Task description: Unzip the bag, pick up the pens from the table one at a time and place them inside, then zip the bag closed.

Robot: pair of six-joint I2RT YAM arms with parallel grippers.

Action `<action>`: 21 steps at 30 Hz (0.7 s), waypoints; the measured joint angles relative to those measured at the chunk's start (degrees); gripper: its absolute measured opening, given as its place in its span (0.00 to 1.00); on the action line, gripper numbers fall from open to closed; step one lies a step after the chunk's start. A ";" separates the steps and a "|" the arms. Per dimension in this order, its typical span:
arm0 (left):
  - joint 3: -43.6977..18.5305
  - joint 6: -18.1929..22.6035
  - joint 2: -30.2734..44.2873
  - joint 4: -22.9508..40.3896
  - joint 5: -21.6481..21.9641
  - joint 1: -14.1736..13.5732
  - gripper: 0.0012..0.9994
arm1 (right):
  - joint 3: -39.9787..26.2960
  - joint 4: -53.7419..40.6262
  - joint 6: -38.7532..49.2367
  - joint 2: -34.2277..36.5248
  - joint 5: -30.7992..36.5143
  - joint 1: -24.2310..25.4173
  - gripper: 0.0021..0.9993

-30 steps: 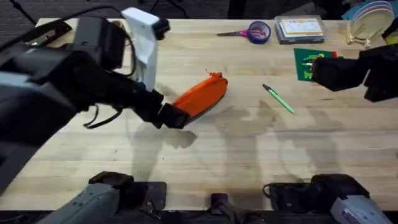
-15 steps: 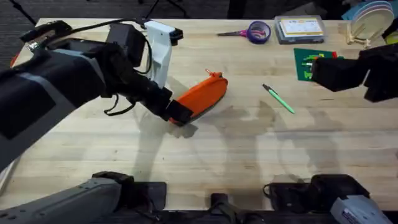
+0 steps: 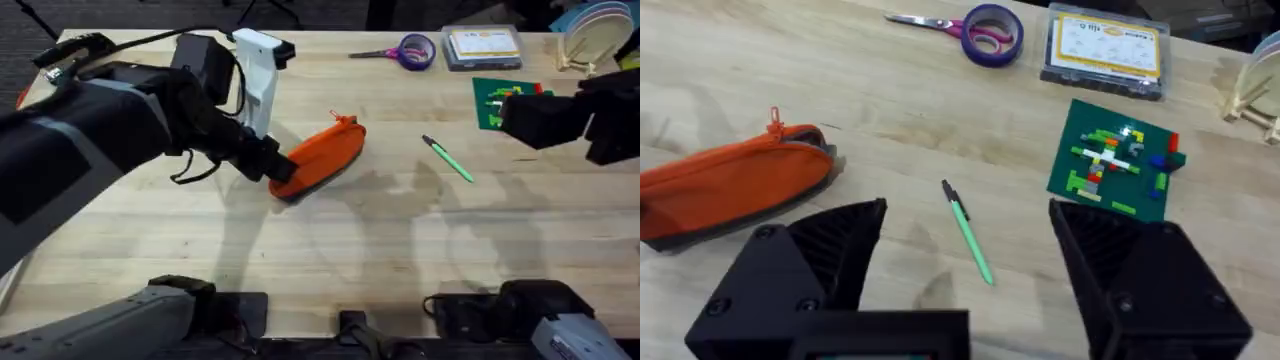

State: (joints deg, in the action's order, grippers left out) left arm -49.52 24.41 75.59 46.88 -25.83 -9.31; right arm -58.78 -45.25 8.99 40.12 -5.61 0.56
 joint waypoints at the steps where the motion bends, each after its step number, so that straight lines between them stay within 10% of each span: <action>1: 0.02 0.04 0.11 -0.16 0.12 -0.10 0.14 | 0.00 0.00 0.05 0.00 0.00 0.00 1.00; 21: 0.09 0.04 0.33 -0.20 0.18 -0.14 0.04 | -1.11 -1.23 1.16 5.34 -8.98 0.00 1.00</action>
State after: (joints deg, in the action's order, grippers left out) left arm -49.43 24.45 75.92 46.68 -25.65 -9.45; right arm -59.89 -46.48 10.15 45.46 -14.59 0.56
